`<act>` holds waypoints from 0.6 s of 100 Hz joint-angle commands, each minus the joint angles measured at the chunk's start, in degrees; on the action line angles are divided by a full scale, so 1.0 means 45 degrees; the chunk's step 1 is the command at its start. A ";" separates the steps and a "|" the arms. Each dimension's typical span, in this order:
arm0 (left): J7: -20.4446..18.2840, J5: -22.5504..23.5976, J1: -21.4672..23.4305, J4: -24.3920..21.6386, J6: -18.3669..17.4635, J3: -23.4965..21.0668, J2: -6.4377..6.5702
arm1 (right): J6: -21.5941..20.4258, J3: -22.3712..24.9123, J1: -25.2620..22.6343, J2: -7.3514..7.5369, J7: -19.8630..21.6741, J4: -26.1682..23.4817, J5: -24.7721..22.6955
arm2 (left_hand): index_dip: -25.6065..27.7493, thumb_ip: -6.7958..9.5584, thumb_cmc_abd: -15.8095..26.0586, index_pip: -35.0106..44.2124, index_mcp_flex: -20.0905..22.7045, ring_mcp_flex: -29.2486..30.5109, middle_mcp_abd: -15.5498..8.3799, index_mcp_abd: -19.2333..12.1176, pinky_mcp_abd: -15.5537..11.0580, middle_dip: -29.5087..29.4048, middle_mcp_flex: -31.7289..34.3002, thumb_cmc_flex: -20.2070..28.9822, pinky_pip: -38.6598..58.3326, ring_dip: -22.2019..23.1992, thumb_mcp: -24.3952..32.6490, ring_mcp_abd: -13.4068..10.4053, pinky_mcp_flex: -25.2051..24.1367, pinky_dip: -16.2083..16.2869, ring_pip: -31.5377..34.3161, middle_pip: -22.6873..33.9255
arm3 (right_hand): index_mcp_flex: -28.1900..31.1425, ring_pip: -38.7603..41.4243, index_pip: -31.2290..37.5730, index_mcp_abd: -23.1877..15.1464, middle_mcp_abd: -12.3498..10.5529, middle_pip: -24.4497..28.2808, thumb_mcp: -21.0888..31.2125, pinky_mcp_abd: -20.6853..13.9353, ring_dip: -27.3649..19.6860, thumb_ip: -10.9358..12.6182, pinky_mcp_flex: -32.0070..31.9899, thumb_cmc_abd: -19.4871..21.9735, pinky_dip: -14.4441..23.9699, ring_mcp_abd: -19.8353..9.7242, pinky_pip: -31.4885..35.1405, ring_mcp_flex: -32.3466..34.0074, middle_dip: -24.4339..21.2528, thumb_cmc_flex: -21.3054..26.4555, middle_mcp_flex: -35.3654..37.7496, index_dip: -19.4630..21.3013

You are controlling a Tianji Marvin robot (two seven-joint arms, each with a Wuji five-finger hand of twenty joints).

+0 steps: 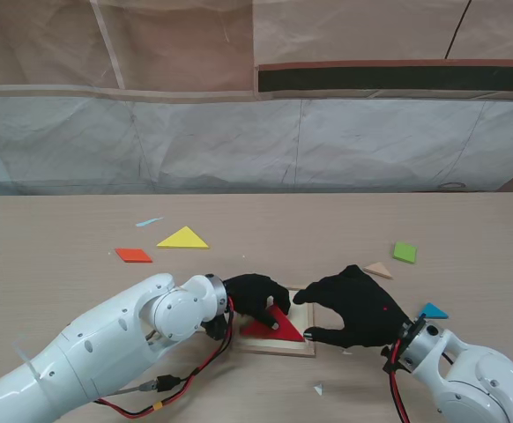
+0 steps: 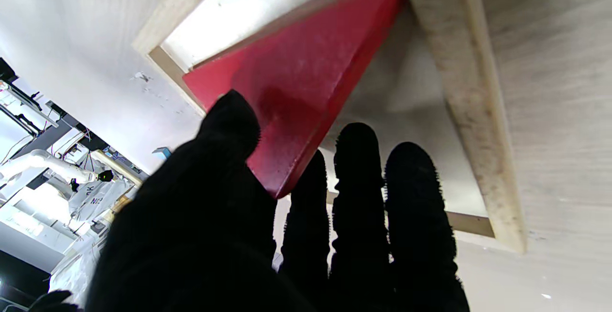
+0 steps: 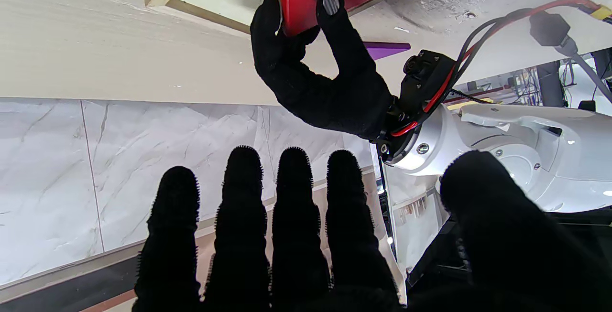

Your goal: Assemble the tangram pieces into a square

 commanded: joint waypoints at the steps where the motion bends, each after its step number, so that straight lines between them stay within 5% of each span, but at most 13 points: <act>1: -0.0039 -0.0092 0.0054 -0.0040 -0.0022 -0.0091 0.0003 | 0.0005 -0.0008 -0.0119 -0.0053 0.0185 -0.0071 -0.0028 | -0.0017 0.0402 0.0156 -0.0377 -0.0632 -0.0620 -0.0318 -0.0263 0.0172 -0.0222 -0.0510 -0.0527 -0.0399 -0.0057 0.0235 0.0117 -0.0543 0.0199 -0.0414 -0.0018 | -0.0068 -0.0307 -0.0031 -0.0212 -0.0109 -0.0173 -0.0262 0.0104 -0.0068 -0.0008 -0.0250 0.0456 0.0017 -0.0092 -0.0134 -0.0113 0.0015 -0.0200 -0.0262 0.0007; 26: -0.0070 0.0131 0.0005 -0.0171 -0.0270 -0.0135 0.0066 | 0.0003 -0.0008 -0.0111 -0.0052 0.0174 -0.0066 -0.0053 | 0.0117 0.0457 0.1060 -0.0563 -0.0569 -0.1615 -0.0476 -0.0417 0.0435 -0.0268 -0.0703 -0.0940 -0.1300 -0.0087 -0.1267 0.0114 -0.1970 0.0444 -0.1342 -0.0284 | -0.0053 -0.0311 -0.0022 -0.0225 -0.0083 -0.0176 -0.0264 0.0101 -0.0066 -0.0005 -0.0236 0.0458 0.0022 -0.0095 -0.0127 -0.0120 0.0016 -0.0183 -0.0264 0.0007; 34: 0.0007 0.0317 0.0002 -0.0115 -0.0344 -0.0095 0.0068 | 0.0009 -0.0019 -0.0098 -0.0054 0.0163 -0.0053 -0.0042 | 0.0256 0.0686 0.2235 -0.0716 -0.0454 -0.1944 -0.0443 -0.0356 0.0461 -0.0301 -0.0733 -0.0159 -0.1874 -0.0325 -0.3834 0.0161 -0.2444 0.0437 -0.1992 -0.0433 | -0.0040 -0.0306 -0.0015 -0.0219 -0.0103 -0.0167 -0.0269 0.0101 -0.0064 -0.0006 -0.0236 0.0453 0.0023 -0.0088 -0.0128 -0.0104 0.0020 -0.0183 -0.0240 0.0008; 43: 0.0040 0.0226 0.0050 -0.0064 -0.0299 -0.0079 0.0048 | 0.0004 -0.0032 -0.0086 -0.0053 0.0156 -0.0044 -0.0043 | 0.0188 0.0701 0.2872 -0.0850 -0.0264 -0.2107 -0.0269 -0.0223 0.0505 -0.0380 -0.0636 -0.0096 -0.2347 -0.0555 -0.4470 0.0333 -0.2859 0.0255 -0.2466 -0.0582 | -0.0027 -0.0306 -0.0006 -0.0224 -0.0090 -0.0171 -0.0270 0.0101 -0.0063 -0.0005 -0.0236 0.0452 0.0024 -0.0092 -0.0128 -0.0106 0.0019 -0.0178 -0.0245 0.0010; 46: 0.0045 0.0169 0.0083 -0.0061 -0.0278 -0.0089 0.0040 | -0.0001 -0.0031 -0.0084 -0.0052 0.0164 -0.0045 -0.0046 | 0.0260 0.0814 0.3350 -0.0849 -0.0079 -0.2047 -0.0151 -0.0138 0.0490 -0.0327 -0.0476 0.0781 -0.2346 -0.0551 -0.6238 0.0385 -0.2863 0.0264 -0.2421 -0.0568 | -0.0031 -0.0312 -0.0007 -0.0222 -0.0100 -0.0167 -0.0268 0.0105 -0.0065 -0.0005 -0.0231 0.0458 0.0025 -0.0069 -0.0126 -0.0117 0.0021 -0.0176 -0.0233 0.0009; 60: -0.0046 0.0146 0.0169 -0.0153 -0.0387 -0.0134 0.0097 | -0.0033 -0.0017 -0.0073 -0.0046 0.0190 -0.0057 -0.0067 | 0.0379 0.0513 0.3515 -0.0451 0.0787 -0.1572 0.0017 -0.0345 0.0427 -0.0254 0.0602 0.1032 -0.2127 -0.0485 -0.6716 0.0530 -0.2668 0.0352 -0.2147 -0.0334 | -0.0001 -0.0309 0.0009 -0.0226 -0.0084 -0.0167 -0.0272 0.0109 -0.0063 -0.0005 -0.0229 0.0447 0.0026 -0.0068 -0.0125 -0.0104 0.0022 -0.0181 -0.0228 0.0013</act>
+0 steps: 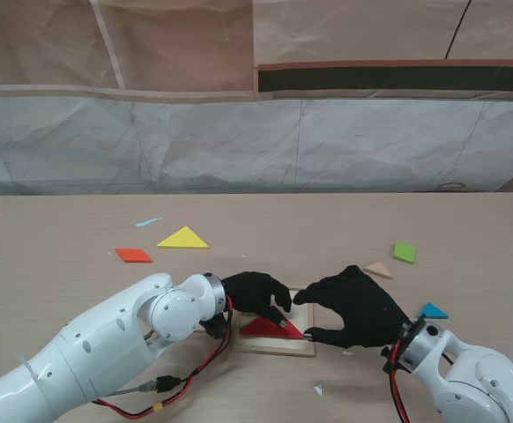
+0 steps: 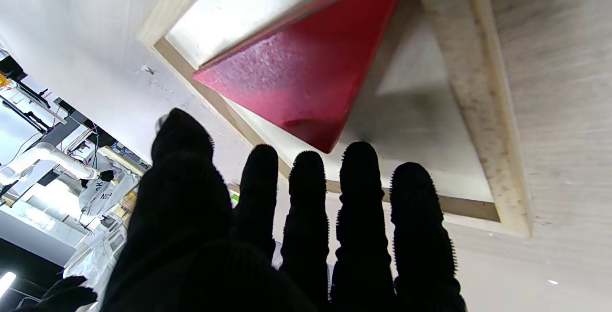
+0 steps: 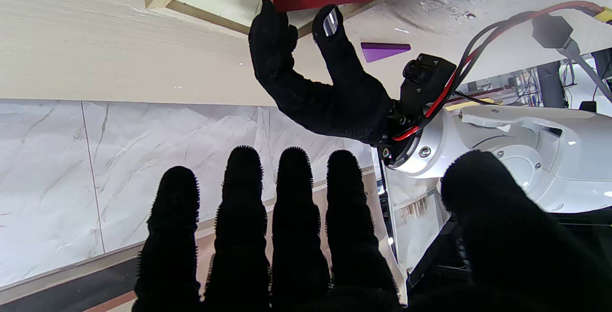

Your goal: Assemble the tangram pieces into a square

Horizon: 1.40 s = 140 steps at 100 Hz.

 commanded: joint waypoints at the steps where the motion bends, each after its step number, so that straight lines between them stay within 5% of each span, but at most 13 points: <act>1: -0.0303 0.0068 0.0118 -0.0117 -0.0050 -0.0044 0.0035 | -0.0051 -0.0008 -0.0065 -0.0045 0.0180 -0.0069 -0.0070 | 0.0231 -0.0053 0.0444 0.0294 0.0712 0.0369 0.0156 -0.0252 0.0041 0.0028 0.0603 0.0791 0.0249 -0.0269 -0.0512 0.0394 0.0140 0.0073 0.0033 -0.0013 | -0.0008 -0.0311 0.0007 -0.0225 -0.0072 -0.0167 -0.0186 0.0111 -0.0063 -0.0005 -0.0231 0.0446 0.0026 -0.0053 -0.0126 -0.0111 0.0022 -0.0180 -0.0231 0.0012; 50: -0.0743 -0.0152 0.0328 -0.0448 0.0106 -0.0177 0.0178 | -0.0410 -0.0037 -0.0124 0.0001 0.0378 -0.0223 -0.0151 | 0.0002 -0.0146 0.1019 0.0452 0.1172 0.0626 0.0454 -0.0165 0.0150 0.0092 0.1097 0.0805 0.0649 -0.0254 -0.0686 0.0631 0.0321 0.0254 0.0363 -0.0035 | -0.0397 -0.0333 -0.0205 -0.0139 -0.0055 -0.0213 -0.0195 0.0096 -0.0073 -0.0003 -0.0247 0.0488 0.0021 -0.0070 -0.0145 -0.0177 0.0007 -0.0229 -0.0380 -0.0062; 69: -0.0879 -0.0264 0.0292 -0.0448 0.0037 -0.0131 0.0207 | -0.0368 -0.0096 -0.0110 0.0014 0.0491 -0.0235 -0.0102 | 0.0023 -0.0157 0.0995 0.0566 0.1301 0.0641 0.0104 -0.0357 0.0164 0.0141 0.1517 0.0841 0.0618 -0.0283 -0.0710 0.0599 0.0208 0.0255 0.0360 0.0051 | -0.0357 -0.0336 -0.0201 -0.0142 -0.0074 -0.0205 -0.0189 0.0093 -0.0076 -0.0003 -0.0249 0.0500 0.0022 -0.0091 -0.0146 -0.0185 0.0005 -0.0243 -0.0370 -0.0057; 115: -0.0890 -0.0665 0.0215 -0.0185 -0.0506 -0.0042 0.0169 | -0.0190 -0.0137 -0.0128 0.0026 0.0673 -0.0304 -0.0019 | -0.0090 -0.0270 0.0938 0.0789 0.1327 -0.0037 -0.0662 -0.1065 -0.0124 -0.0037 0.1940 0.1152 -0.0745 -0.0657 -0.0782 -0.0195 -0.1228 -0.0307 -0.0697 -0.0570 | -0.0268 -0.0321 -0.0157 -0.0154 -0.0081 -0.0188 -0.0194 0.0084 -0.0074 -0.0003 -0.0246 0.0510 0.0026 -0.0085 -0.0144 -0.0172 0.0009 -0.0212 -0.0342 -0.0032; 140: -0.1156 -0.0883 0.0244 -0.0326 -0.0302 -0.0074 0.0224 | -0.0095 -0.0135 -0.0159 0.0022 0.0681 -0.0326 -0.0017 | -0.0172 -0.0271 0.1120 0.0887 0.1657 -0.0010 -0.0396 -0.0871 -0.0267 -0.0117 0.2467 0.1086 -0.1155 -0.0610 -0.0814 -0.0260 -0.1859 -0.0500 -0.0715 -0.0535 | -0.0248 -0.0312 -0.0142 -0.0146 -0.0060 -0.0179 -0.0202 0.0088 -0.0072 -0.0001 -0.0244 0.0514 0.0028 -0.0076 -0.0139 -0.0174 0.0010 -0.0183 -0.0331 -0.0026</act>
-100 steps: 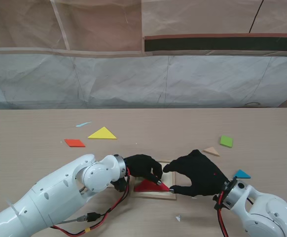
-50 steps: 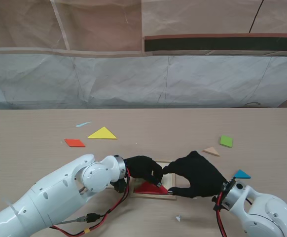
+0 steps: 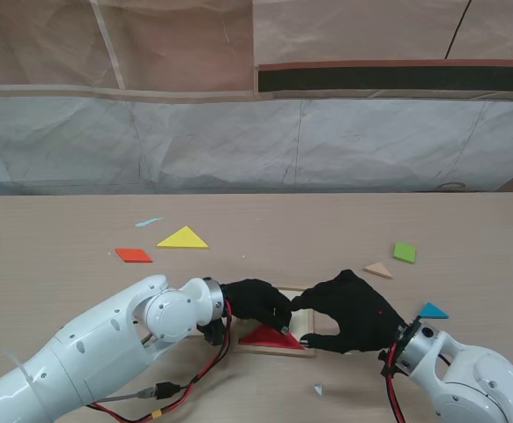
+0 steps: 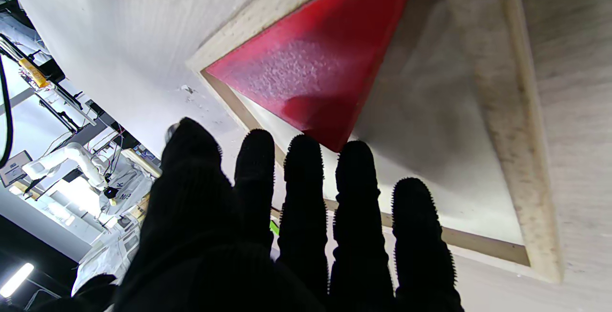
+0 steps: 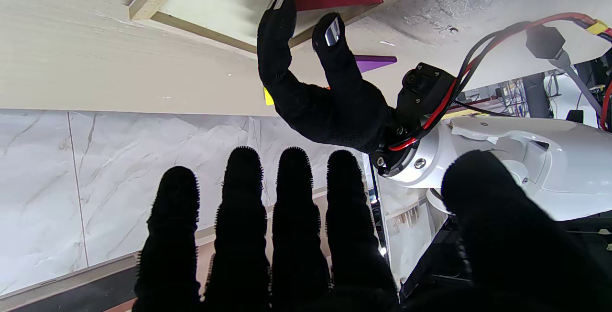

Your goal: Assemble the tangram pieces into a square

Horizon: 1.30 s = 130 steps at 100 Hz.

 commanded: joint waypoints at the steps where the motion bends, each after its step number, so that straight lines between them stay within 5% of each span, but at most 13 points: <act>1: -0.0371 0.0058 0.0075 -0.0065 0.0081 0.0018 0.0027 | 0.0005 -0.0014 -0.0117 -0.0021 0.0159 -0.0121 -0.0058 | 0.0007 -0.0275 0.0494 0.0197 0.0382 -0.0120 -0.0052 -0.0335 -0.0176 0.0049 0.0613 0.0419 -0.0162 -0.0571 -0.0308 0.0093 -0.0233 -0.0130 -0.0732 0.0162 | -0.0242 -0.0174 -0.0141 -0.0155 -0.0067 -0.0176 -0.0201 0.0088 -0.0071 0.0000 -0.0244 0.0511 0.0028 -0.0086 -0.0139 -0.0161 0.0011 -0.0179 -0.0330 -0.0025; 36: -0.0712 -0.0276 0.0060 -0.0224 0.0290 0.0010 0.0082 | 0.0119 -0.0004 -0.0133 -0.0030 0.0087 -0.0082 -0.0100 | -0.0086 -0.0235 0.0622 0.0075 0.0214 -0.0271 -0.0125 -0.0369 0.0175 -0.0075 0.0322 0.0349 -0.0605 -0.0674 -0.0304 0.0263 -0.0495 -0.0370 -0.1029 -0.0043 | -0.0234 -0.0169 -0.0132 -0.0161 -0.0062 -0.0162 -0.0224 0.0082 -0.0072 -0.0001 -0.0227 0.0505 0.0029 -0.0089 -0.0126 -0.0173 0.0011 -0.0168 -0.0328 -0.0024; 66: -0.0391 0.0378 0.0139 -0.0398 0.0775 -0.0115 0.0046 | 0.0139 0.0000 -0.0166 -0.0032 0.0066 -0.0044 -0.0101 | 0.0014 -0.0117 0.0986 -0.0575 -0.0771 -0.0619 0.0184 -0.0069 0.0537 -0.0234 -0.1348 0.0079 -0.0341 -0.0640 -0.0231 0.0461 -0.0350 -0.0264 -0.1166 -0.0438 | -0.0214 -0.0169 -0.0121 -0.0162 -0.0096 -0.0160 -0.0225 0.0090 -0.0074 0.0002 -0.0240 0.0517 0.0026 -0.0085 -0.0130 -0.0155 0.0007 -0.0158 -0.0309 -0.0023; 85: 0.0241 0.0410 0.0468 -0.0421 0.0782 -0.0542 -0.0116 | 0.0177 0.0020 -0.0192 -0.0031 0.0061 -0.0044 -0.0140 | 0.0097 -0.0078 0.0970 -0.0811 -0.1152 -0.0666 0.0027 -0.0103 0.0595 -0.0310 -0.1848 0.0128 -0.0169 -0.0609 -0.0189 0.0498 -0.0221 -0.0183 -0.1140 -0.0505 | -0.0210 -0.0178 -0.0119 -0.0167 -0.0078 -0.0171 -0.0236 0.0092 -0.0077 0.0000 -0.0253 0.0510 0.0021 -0.0100 -0.0138 -0.0159 0.0004 -0.0157 -0.0317 -0.0025; 130: 0.0812 0.1619 0.1369 -0.1293 0.0317 -0.2091 0.0021 | -0.0097 0.0060 -0.0154 -0.0021 0.0101 -0.0095 -0.0135 | 0.0366 0.0120 0.0339 -0.0980 -0.1973 -0.0516 -0.0839 -0.0503 0.1333 -0.0516 -0.2889 0.0354 0.0183 -0.0598 -0.0021 0.0267 0.0417 0.0011 -0.1159 -0.0756 | -0.0240 -0.0194 -0.0140 -0.0130 -0.0056 -0.0189 -0.0241 0.0096 -0.0081 0.0000 -0.0246 0.0532 0.0022 -0.0063 -0.0135 -0.0178 -0.0001 -0.0183 -0.0340 -0.0035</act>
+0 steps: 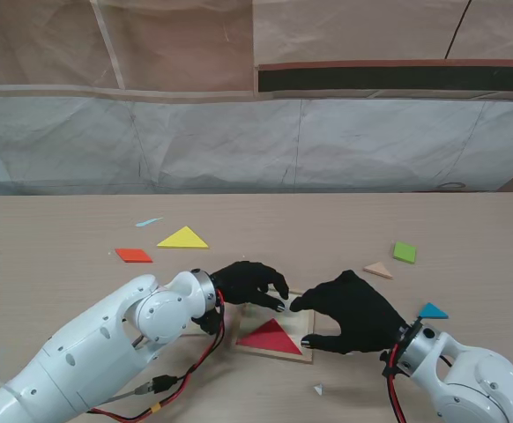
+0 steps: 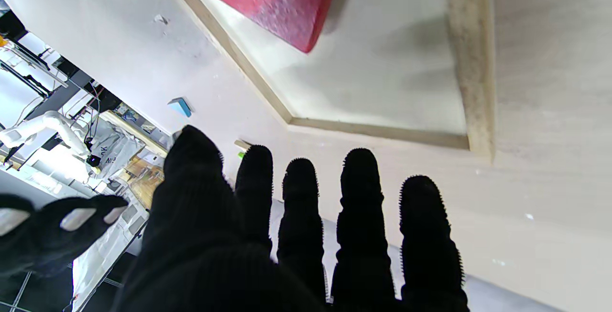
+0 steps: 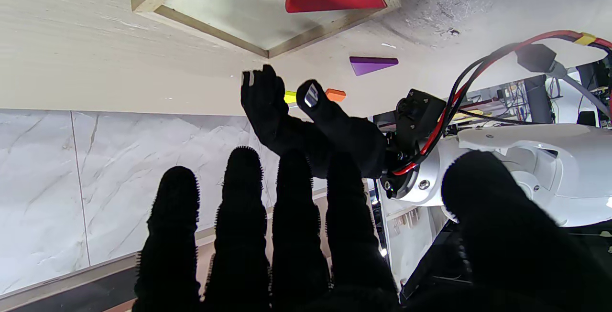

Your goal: Assemble the tangram pieces into a square

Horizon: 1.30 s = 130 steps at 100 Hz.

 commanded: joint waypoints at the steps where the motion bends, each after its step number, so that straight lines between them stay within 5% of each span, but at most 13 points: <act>1: -0.0100 0.0052 0.0126 -0.0277 0.0013 -0.0241 0.0089 | -0.0063 -0.0019 -0.0076 -0.0021 0.0155 -0.0093 -0.0047 | 0.0177 0.0129 -0.0169 -0.0052 -0.0548 -0.0009 -0.0405 -0.0507 0.0402 -0.0192 -0.0443 0.0348 0.0437 -0.0286 0.0001 -0.0072 0.0213 0.0192 -0.0120 -0.0385 | -0.0242 -0.0194 -0.0140 -0.0136 -0.0060 -0.0185 -0.0237 0.0095 -0.0081 0.0000 -0.0244 0.0534 0.0022 -0.0070 -0.0133 -0.0182 0.0000 -0.0189 -0.0332 -0.0035; 19: 0.0088 0.1154 0.0659 -0.0720 -0.0214 -0.1257 0.0221 | -0.0035 -0.0050 -0.0069 -0.0024 0.0120 -0.0071 -0.0050 | 0.0132 0.0385 -0.0002 -0.0418 -0.1728 -0.0444 -0.0888 -0.0847 0.0610 -0.0372 -0.1514 0.0088 0.0373 -0.0377 0.0129 -0.0473 0.0219 0.0204 -0.0468 -0.0673 | -0.0241 -0.0192 -0.0141 -0.0154 -0.0068 -0.0190 -0.0229 0.0103 -0.0080 0.0002 -0.0251 0.0539 0.0022 -0.0081 -0.0136 -0.0176 -0.0001 -0.0180 -0.0345 -0.0035; 33: 0.0306 0.2405 0.0975 -0.0927 -0.0449 -0.2158 0.0324 | 0.0053 -0.0080 -0.0062 -0.0042 -0.0013 -0.0043 -0.0081 | 0.0113 0.0444 -0.0207 -0.0767 -0.3408 -0.1865 -0.1361 -0.1170 0.0579 -0.0575 -0.3166 0.0146 -0.0730 -0.0603 0.0274 -0.1024 -0.0760 -0.0281 -0.1437 -0.1062 | -0.0218 -0.0192 -0.0131 -0.0152 -0.0065 -0.0186 -0.0227 0.0098 -0.0080 0.0002 -0.0246 0.0520 0.0022 -0.0083 -0.0134 -0.0166 0.0000 -0.0182 -0.0325 -0.0032; 50: -0.0141 0.3083 0.0914 -0.0847 -0.0314 -0.2958 0.0467 | 0.0143 -0.0151 -0.0024 -0.0061 -0.0173 0.0018 -0.0098 | 0.0438 0.0492 0.0029 -0.0641 -0.5530 -0.3437 -0.1313 -0.0565 0.0410 -0.0747 -0.4766 0.0401 -0.2091 -0.0601 0.0458 -0.1383 -0.2098 -0.1085 -0.2209 -0.1796 | -0.0211 -0.0198 -0.0130 -0.0181 -0.0093 -0.0187 -0.0228 0.0107 -0.0083 -0.0001 -0.0246 0.0525 0.0021 -0.0072 -0.0138 -0.0169 -0.0001 -0.0192 -0.0315 -0.0032; 58: -0.0416 0.3438 0.0789 -0.0729 -0.0276 -0.3232 0.0540 | 0.0198 -0.0182 -0.0011 -0.0071 -0.0221 0.0047 -0.0066 | -0.0063 0.0523 -0.0227 -0.1634 -0.5561 -0.3727 -0.1306 -0.0502 0.0419 -0.0754 -0.4884 0.0264 -0.2488 -0.0562 0.0819 -0.1473 -0.2293 -0.1398 -0.2473 -0.2506 | -0.0207 -0.0195 -0.0128 -0.0157 -0.0067 -0.0196 -0.0220 0.0107 -0.0083 0.0001 -0.0246 0.0517 0.0021 -0.0103 -0.0138 -0.0150 -0.0005 -0.0185 -0.0319 -0.0033; 59: -0.0445 0.3496 0.0765 -0.0704 -0.0276 -0.3256 0.0549 | 0.0207 -0.0187 -0.0009 -0.0073 -0.0229 0.0052 -0.0060 | -0.0027 0.0524 -0.0587 -0.1911 -0.5534 -0.3762 -0.1303 -0.0508 0.0411 -0.0616 -0.4880 -0.0486 -0.2512 -0.0517 0.2169 -0.1490 -0.2322 -0.1517 -0.2532 -0.2687 | -0.0207 -0.0200 -0.0128 -0.0156 -0.0073 -0.0193 -0.0221 0.0107 -0.0085 0.0001 -0.0246 0.0515 0.0021 -0.0097 -0.0138 -0.0161 -0.0004 -0.0186 -0.0311 -0.0033; 60: -0.0476 0.3556 0.0738 -0.0675 -0.0278 -0.3278 0.0558 | 0.0215 -0.0191 -0.0008 -0.0075 -0.0237 0.0056 -0.0054 | -0.0027 0.0524 -0.0587 -0.1911 -0.5534 -0.3762 -0.1303 -0.0508 0.0411 -0.0616 -0.4880 -0.0486 -0.2512 -0.0517 0.2169 -0.1490 -0.2322 -0.1517 -0.2532 -0.2687 | -0.0208 -0.0202 -0.0129 -0.0168 -0.0057 -0.0197 -0.0218 0.0107 -0.0085 0.0001 -0.0246 0.0521 0.0021 -0.0090 -0.0138 -0.0165 -0.0005 -0.0184 -0.0319 -0.0033; 61: -0.0505 0.3618 0.0708 -0.0643 -0.0278 -0.3297 0.0568 | 0.0223 -0.0195 -0.0006 -0.0076 -0.0244 0.0060 -0.0048 | -0.0235 0.0396 -0.1224 -0.2347 -0.5524 -0.3886 -0.1316 -0.0517 0.0396 -0.0771 -0.4948 -0.1847 -0.2700 -0.0566 0.4637 -0.1540 -0.2408 -0.1619 -0.2603 -0.2874 | -0.0208 -0.0201 -0.0129 -0.0175 -0.0064 -0.0194 -0.0221 0.0107 -0.0085 0.0000 -0.0246 0.0521 0.0021 -0.0083 -0.0138 -0.0163 -0.0004 -0.0189 -0.0311 -0.0033; 64: -0.0563 0.3794 0.0611 -0.0528 -0.0270 -0.3332 0.0589 | 0.0245 -0.0207 0.0000 -0.0081 -0.0269 0.0075 -0.0032 | -0.0343 0.0343 -0.1514 -0.2607 -0.5587 -0.4048 -0.1305 -0.0506 0.0370 -0.0827 -0.5053 -0.2303 -0.2847 -0.0593 0.5333 -0.1559 -0.2503 -0.1691 -0.2682 -0.3051 | -0.0201 -0.0198 -0.0127 -0.0150 -0.0049 -0.0194 -0.0225 0.0107 -0.0084 -0.0002 -0.0246 0.0510 0.0021 -0.0064 -0.0138 -0.0152 -0.0004 -0.0197 -0.0306 -0.0033; 91: -0.1063 0.4453 -0.0986 0.1350 0.0391 -0.2643 0.0682 | 0.0372 -0.0327 0.0157 -0.0110 -0.0370 0.0238 0.0162 | -0.0749 0.0371 -0.2568 -0.7540 -0.5688 -0.5083 -0.1503 -0.0971 0.0182 0.0000 -0.5793 -0.2308 -0.5131 -0.0798 0.3999 -0.1746 -0.2536 -0.2849 -0.3314 -0.4863 | -0.0184 -0.0209 -0.0126 -0.0169 -0.0058 -0.0213 -0.0216 0.0109 -0.0086 -0.0004 -0.0259 0.0501 0.0016 -0.0071 -0.0150 -0.0145 -0.0011 -0.0190 -0.0308 -0.0041; 99: -0.1034 0.4537 -0.1557 0.2028 0.0591 -0.2196 0.0671 | 0.0320 -0.0354 0.0203 -0.0113 -0.0376 0.0251 0.0216 | -0.1752 0.0318 -0.2951 -0.7671 -0.5680 -0.5134 -0.1040 -0.0974 0.0177 0.0264 -0.5904 -0.2558 -0.5431 -0.0842 0.4679 -0.1782 -0.2529 -0.2952 -0.3473 -0.5135 | -0.0188 -0.0211 -0.0129 -0.0172 -0.0054 -0.0209 -0.0217 0.0103 -0.0086 -0.0004 -0.0244 0.0502 0.0017 -0.0063 -0.0144 -0.0142 -0.0009 -0.0194 -0.0287 -0.0044; 111: -0.0669 0.4316 -0.2412 0.3211 0.0944 -0.1423 0.0559 | 0.0269 -0.0420 0.0289 -0.0110 -0.0354 0.0305 0.0268 | -0.3213 0.0278 -0.3368 -0.7980 -0.5612 -0.5142 -0.1087 -0.0990 0.0129 -0.0271 -0.5875 -0.2840 -0.5651 -0.0840 0.5578 -0.1810 -0.2503 -0.3042 -0.3730 -0.5254 | -0.0184 -0.0217 -0.0128 -0.0166 -0.0057 -0.0215 -0.0214 0.0109 -0.0087 -0.0004 -0.0241 0.0507 0.0018 -0.0059 -0.0143 -0.0145 -0.0010 -0.0198 -0.0287 -0.0046; 130: -0.0182 0.3504 -0.3577 0.4891 0.1322 -0.0224 0.0327 | 0.0526 -0.0638 0.0457 -0.0132 -0.0429 0.0472 0.0419 | -0.3596 0.0183 -0.3918 -0.7850 -0.5631 -0.5121 -0.1122 -0.1122 -0.0028 -0.0204 -0.5881 -0.2957 -0.5636 -0.0787 0.6799 -0.1952 -0.2479 -0.3022 -0.3678 -0.5194 | -0.0165 -0.0227 -0.0123 -0.0170 -0.0057 -0.0221 -0.0209 0.0118 -0.0089 -0.0004 -0.0251 0.0487 0.0014 -0.0056 -0.0153 -0.0149 -0.0011 -0.0190 -0.0282 -0.0048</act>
